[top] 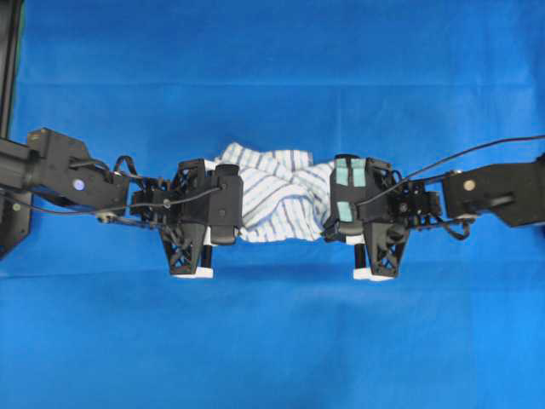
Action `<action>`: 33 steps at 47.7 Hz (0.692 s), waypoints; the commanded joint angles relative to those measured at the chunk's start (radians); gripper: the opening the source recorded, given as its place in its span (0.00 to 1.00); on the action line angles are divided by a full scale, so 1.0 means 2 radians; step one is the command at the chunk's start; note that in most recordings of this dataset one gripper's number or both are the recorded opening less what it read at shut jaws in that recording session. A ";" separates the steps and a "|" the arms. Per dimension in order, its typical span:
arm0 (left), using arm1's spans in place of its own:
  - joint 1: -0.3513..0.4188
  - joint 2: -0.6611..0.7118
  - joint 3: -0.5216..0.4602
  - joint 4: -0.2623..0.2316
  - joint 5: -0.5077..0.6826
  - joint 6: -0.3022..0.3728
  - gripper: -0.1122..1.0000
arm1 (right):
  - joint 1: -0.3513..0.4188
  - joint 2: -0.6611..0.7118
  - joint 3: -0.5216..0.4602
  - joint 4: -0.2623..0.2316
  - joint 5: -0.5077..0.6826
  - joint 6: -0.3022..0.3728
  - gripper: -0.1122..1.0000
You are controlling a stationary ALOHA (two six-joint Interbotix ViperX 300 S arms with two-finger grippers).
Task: Lift the towel with both arms.
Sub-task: 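Close both grippers on the towel's left and right edges, then lift the towel upward with both grippers, holding it between them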
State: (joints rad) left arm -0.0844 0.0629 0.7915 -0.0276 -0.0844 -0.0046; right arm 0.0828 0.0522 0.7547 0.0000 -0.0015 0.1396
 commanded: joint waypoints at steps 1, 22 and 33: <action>0.000 -0.049 -0.020 -0.001 0.037 -0.001 0.14 | 0.002 -0.049 -0.016 -0.001 0.027 -0.001 0.11; 0.004 -0.238 -0.085 0.003 0.183 0.004 0.14 | 0.002 -0.219 -0.077 -0.056 0.153 -0.007 0.11; 0.021 -0.298 -0.110 0.003 0.209 0.005 0.14 | 0.002 -0.272 -0.127 -0.087 0.192 -0.007 0.11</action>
State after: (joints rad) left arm -0.0583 -0.4985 0.6105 -0.0230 0.3252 0.0046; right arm 0.0844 -0.4587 0.5507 -0.1595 0.3682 0.1243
